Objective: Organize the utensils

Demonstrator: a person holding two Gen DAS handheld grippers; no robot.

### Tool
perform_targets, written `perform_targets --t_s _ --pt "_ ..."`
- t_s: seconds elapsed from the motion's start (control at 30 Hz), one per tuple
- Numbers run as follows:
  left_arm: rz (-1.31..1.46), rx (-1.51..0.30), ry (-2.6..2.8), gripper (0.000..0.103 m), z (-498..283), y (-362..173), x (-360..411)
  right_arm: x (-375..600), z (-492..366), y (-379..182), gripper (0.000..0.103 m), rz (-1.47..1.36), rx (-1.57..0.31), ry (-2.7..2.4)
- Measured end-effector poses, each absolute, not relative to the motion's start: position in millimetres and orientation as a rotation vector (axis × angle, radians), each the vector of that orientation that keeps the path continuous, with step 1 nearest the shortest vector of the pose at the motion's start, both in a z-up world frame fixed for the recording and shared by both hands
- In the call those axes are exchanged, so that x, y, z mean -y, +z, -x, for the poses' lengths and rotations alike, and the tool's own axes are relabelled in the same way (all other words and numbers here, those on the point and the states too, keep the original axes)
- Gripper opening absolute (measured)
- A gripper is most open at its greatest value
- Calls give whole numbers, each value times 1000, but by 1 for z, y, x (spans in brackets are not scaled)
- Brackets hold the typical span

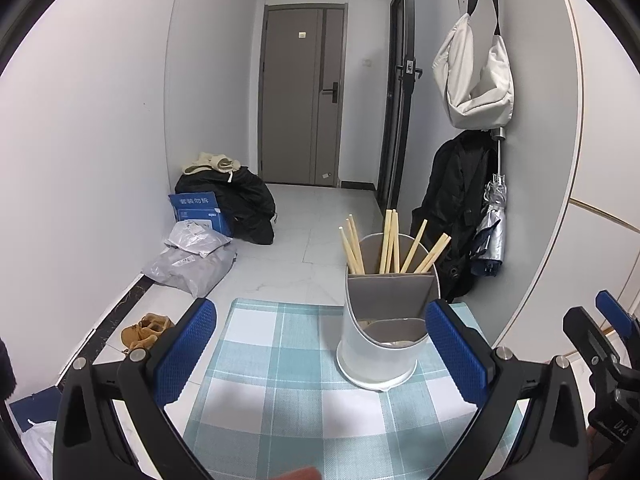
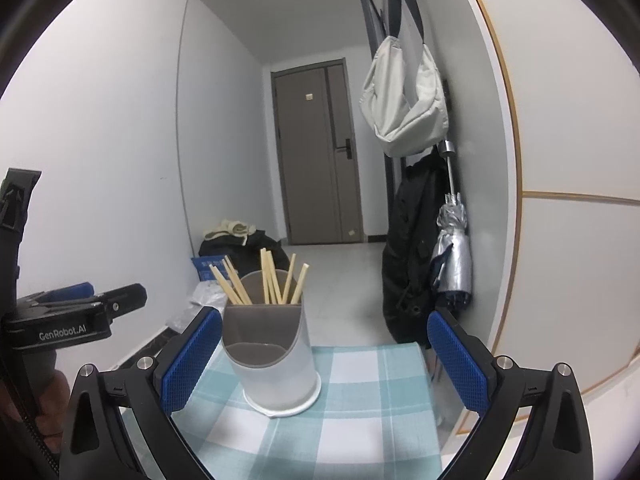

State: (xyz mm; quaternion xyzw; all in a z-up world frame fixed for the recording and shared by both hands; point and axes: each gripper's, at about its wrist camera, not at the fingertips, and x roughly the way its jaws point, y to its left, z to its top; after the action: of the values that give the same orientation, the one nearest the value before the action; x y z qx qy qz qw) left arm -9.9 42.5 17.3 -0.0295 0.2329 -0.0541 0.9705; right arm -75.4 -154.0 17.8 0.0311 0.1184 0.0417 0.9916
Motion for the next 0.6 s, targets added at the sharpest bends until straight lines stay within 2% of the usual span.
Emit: perform_targets --t_s 0.6 --pt "59 -461 -105 102 10 13 -39 155 76 16 103 -52 -236 55"
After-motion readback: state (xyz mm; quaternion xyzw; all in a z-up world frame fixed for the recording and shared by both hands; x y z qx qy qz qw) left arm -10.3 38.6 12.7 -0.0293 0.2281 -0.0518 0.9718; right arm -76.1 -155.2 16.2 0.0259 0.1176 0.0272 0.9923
